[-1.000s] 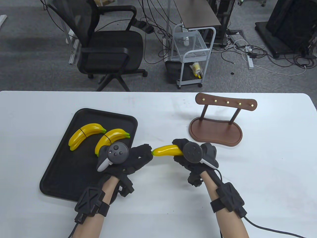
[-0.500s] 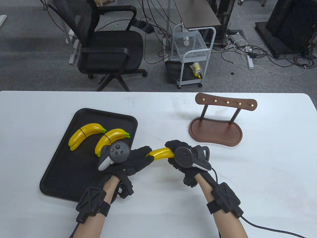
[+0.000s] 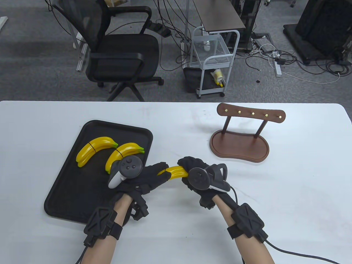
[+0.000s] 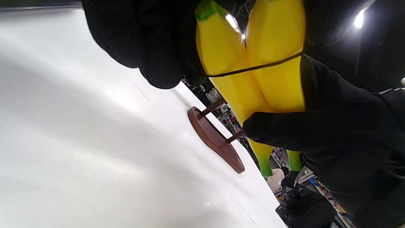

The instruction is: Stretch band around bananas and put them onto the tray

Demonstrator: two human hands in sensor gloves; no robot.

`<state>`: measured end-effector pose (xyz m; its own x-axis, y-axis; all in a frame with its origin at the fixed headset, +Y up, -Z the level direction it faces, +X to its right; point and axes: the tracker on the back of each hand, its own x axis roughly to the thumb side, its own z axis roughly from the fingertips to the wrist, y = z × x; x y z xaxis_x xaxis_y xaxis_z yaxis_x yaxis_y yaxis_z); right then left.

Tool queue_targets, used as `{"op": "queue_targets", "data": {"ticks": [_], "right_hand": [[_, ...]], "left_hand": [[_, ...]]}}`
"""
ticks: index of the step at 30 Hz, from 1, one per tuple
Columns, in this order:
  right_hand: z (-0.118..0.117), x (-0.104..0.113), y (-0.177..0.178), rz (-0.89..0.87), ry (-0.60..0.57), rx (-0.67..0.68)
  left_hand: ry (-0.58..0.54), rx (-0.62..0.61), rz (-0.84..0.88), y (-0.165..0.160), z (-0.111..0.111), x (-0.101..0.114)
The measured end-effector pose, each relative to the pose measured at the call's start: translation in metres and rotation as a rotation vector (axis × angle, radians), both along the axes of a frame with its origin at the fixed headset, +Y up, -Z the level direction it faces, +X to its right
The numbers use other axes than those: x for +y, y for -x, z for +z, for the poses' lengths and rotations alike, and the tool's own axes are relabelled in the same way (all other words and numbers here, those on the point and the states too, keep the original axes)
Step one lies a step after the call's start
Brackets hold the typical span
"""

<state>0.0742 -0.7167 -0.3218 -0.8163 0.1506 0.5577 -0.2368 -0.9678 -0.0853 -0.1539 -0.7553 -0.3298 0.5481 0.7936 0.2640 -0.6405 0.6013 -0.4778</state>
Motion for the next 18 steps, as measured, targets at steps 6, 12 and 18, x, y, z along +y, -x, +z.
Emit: {"op": "queue_targets", "data": {"ticks": [6, 12, 18], "right_hand": [[0.0056, -0.0008, 0.0082, 0.019, -0.018, 0.024], [0.0058, -0.0011, 0.0077, 0.014, -0.019, 0.031], [0.0037, -0.0027, 0.0049, -0.014, 0.033, 0.053]], "left_hand": [[-0.007, -0.010, -0.015, -0.0026, 0.0009, 0.0007], [-0.003, 0.022, 0.010, 0.0004, -0.0003, 0.0010], [-0.022, 0.042, 0.001, 0.0047, -0.0009, 0.0038]]}}
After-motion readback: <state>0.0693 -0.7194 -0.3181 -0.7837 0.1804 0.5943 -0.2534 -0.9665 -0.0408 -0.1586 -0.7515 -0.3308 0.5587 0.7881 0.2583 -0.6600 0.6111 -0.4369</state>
